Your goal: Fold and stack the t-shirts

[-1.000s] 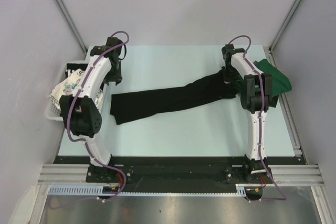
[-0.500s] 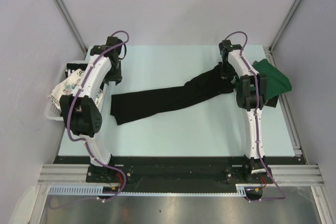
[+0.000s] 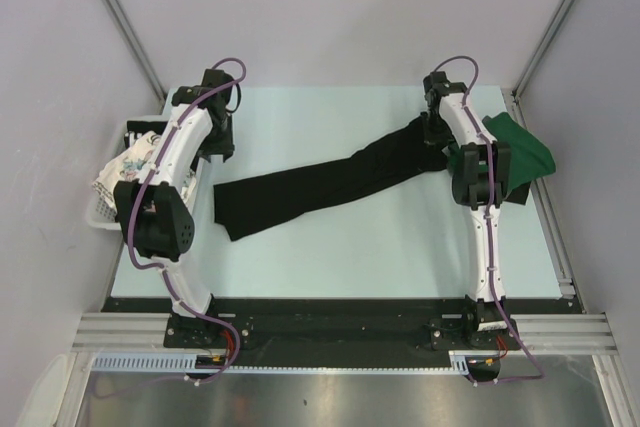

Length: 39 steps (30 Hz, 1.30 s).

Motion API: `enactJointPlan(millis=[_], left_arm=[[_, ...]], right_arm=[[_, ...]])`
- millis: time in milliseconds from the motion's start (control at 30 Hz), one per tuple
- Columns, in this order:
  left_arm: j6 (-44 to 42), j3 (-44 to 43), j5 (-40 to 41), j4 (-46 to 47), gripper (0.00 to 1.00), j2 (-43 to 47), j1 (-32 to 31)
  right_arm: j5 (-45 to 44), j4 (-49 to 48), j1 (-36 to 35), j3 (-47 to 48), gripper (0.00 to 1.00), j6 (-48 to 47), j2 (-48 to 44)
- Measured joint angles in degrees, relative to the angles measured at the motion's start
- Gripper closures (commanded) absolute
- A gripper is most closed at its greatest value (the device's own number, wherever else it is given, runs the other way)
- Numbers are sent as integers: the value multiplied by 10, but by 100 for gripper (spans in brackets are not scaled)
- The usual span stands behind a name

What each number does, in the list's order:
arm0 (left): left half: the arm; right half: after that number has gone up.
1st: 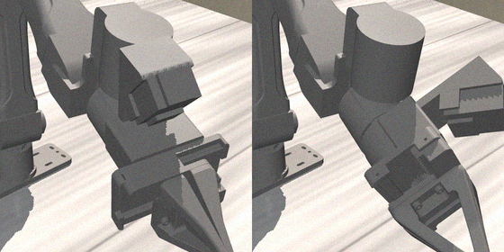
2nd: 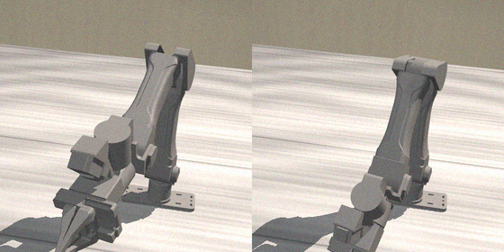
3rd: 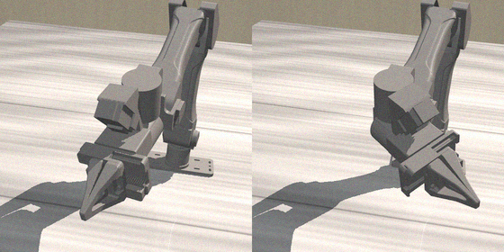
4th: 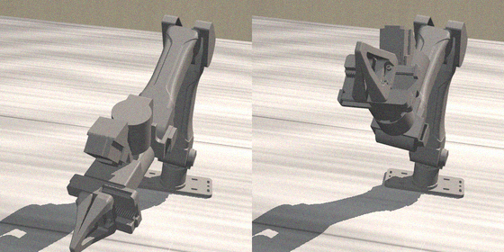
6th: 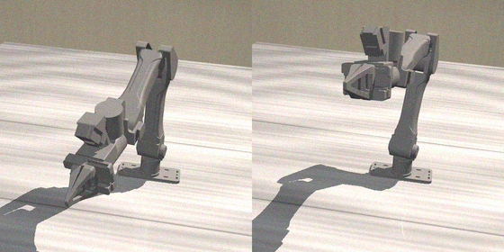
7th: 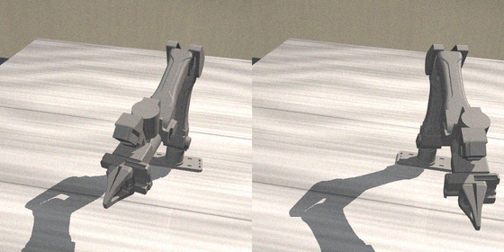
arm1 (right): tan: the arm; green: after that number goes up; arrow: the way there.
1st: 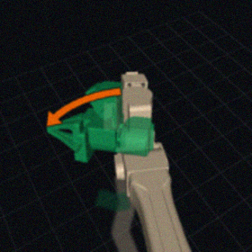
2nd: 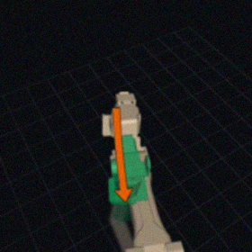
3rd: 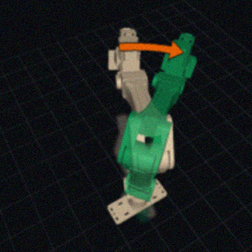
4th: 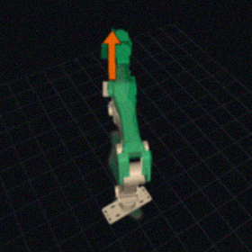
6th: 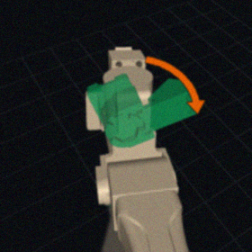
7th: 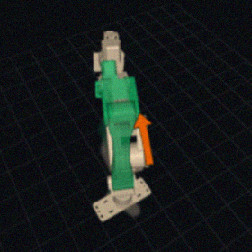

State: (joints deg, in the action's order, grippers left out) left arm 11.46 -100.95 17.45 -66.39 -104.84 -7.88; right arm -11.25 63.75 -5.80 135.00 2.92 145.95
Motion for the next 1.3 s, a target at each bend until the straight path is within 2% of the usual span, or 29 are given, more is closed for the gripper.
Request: enactJointPlan(millis=[667, 1267, 1300], left_arm=[[-10, 20, -27, 28, 59, 0, 0], [-15, 69, -39, 35, 59, 3, -1], [-16, 74, -42, 37, 59, 5, -1]], right_arm=[[-15, -150, 13, 72, 100, -1, 53], [-23, -294, 1, 79, 100, 1, 63], [-24, -299, 2, 80, 96, 1, 63]])
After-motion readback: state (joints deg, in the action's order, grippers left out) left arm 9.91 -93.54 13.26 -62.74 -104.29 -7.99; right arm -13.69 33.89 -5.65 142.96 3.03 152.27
